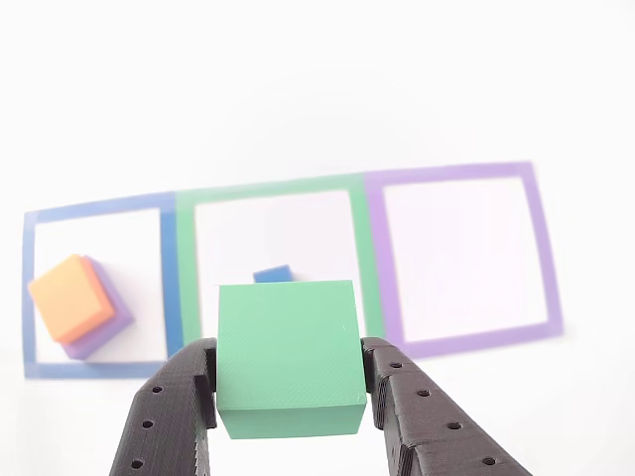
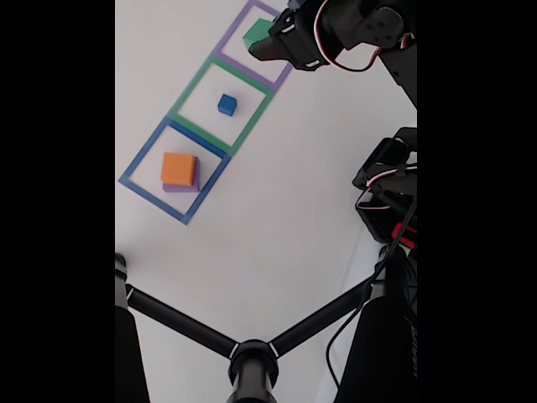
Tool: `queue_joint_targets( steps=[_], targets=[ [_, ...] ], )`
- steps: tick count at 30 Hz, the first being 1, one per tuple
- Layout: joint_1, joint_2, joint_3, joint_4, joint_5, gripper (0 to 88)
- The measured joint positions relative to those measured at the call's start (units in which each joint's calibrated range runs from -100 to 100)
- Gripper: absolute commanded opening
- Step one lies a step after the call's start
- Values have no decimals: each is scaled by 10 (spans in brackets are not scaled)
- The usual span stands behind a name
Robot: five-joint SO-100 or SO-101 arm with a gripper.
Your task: Tower of hanoi
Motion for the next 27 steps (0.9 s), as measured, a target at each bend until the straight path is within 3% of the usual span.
queue_joint_targets(
  steps=[27],
  targets=[
    [-238, 19, -11, -16, 0, 41]
  ],
)
